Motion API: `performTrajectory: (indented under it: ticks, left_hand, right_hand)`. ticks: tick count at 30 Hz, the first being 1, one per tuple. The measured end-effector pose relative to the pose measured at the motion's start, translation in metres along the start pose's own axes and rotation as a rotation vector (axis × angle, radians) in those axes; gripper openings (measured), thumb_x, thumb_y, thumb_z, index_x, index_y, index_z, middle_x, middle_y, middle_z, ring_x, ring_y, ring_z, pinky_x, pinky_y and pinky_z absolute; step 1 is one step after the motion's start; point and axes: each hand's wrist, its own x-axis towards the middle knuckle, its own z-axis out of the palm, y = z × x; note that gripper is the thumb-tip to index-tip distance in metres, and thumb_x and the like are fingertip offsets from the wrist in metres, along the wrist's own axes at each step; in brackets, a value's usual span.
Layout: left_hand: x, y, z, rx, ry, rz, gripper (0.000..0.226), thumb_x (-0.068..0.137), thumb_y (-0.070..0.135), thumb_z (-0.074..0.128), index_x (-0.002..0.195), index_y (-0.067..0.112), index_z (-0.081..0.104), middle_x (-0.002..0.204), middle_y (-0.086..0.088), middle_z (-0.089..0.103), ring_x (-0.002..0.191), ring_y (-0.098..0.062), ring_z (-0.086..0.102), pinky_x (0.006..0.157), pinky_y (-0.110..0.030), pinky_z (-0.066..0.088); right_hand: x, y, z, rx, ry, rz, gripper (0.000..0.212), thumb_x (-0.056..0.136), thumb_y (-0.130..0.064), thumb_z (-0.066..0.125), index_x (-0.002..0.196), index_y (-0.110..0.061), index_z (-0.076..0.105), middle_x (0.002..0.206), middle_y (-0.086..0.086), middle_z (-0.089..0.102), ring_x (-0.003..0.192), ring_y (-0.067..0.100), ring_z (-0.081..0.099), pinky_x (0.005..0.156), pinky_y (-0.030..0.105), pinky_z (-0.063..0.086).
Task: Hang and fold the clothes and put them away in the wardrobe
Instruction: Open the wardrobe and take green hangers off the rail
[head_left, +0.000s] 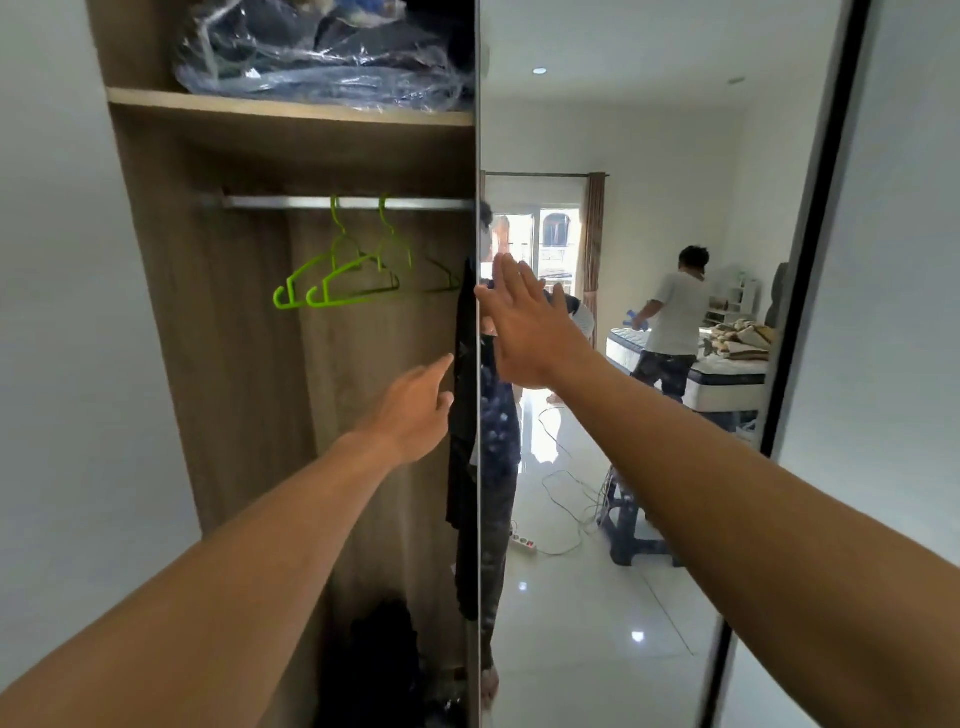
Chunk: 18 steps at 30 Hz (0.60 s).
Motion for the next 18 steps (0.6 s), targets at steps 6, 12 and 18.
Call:
performTrajectory:
  ticks: [6,12,18]
  left_hand:
    - [0.058,0.012,0.035,-0.171,0.02,-0.082,0.044,0.108,0.026,0.031,0.151,0.018,0.038,0.146,-0.012,0.051,0.134,-0.032,0.046,0.109,-0.041,0.037]
    - [0.072,0.014,0.071,-0.468,0.131,-0.175,0.021,0.109,0.031,0.033,0.105,0.023,0.052,0.087,0.006,0.057,0.077,-0.006,0.052,0.064,-0.019,0.035]
    - [0.061,0.022,0.064,-0.512,0.156,-0.204,0.021,0.107,0.029,0.039,0.095,0.019,0.052,0.079,0.004,0.055,0.069,-0.01,0.052,0.052,-0.017,0.034]
  right_hand:
    - [0.039,0.021,0.016,-0.05,0.027,-0.019,0.077,0.097,-0.034,0.057,0.161,-0.03,0.015,0.166,0.017,-0.02,0.152,0.041,-0.019,0.116,0.074,0.004]
    - [0.044,0.02,0.032,-0.142,0.089,-0.011,0.064,0.092,-0.036,0.057,0.152,-0.031,0.034,0.166,0.018,-0.018,0.152,0.045,-0.016,0.112,0.078,0.009]
    - [0.031,0.01,0.01,-0.159,0.05,0.003,0.063,0.089,-0.031,0.063,0.148,-0.031,0.04,0.167,0.019,-0.012,0.153,0.045,-0.01,0.112,0.076,0.017]
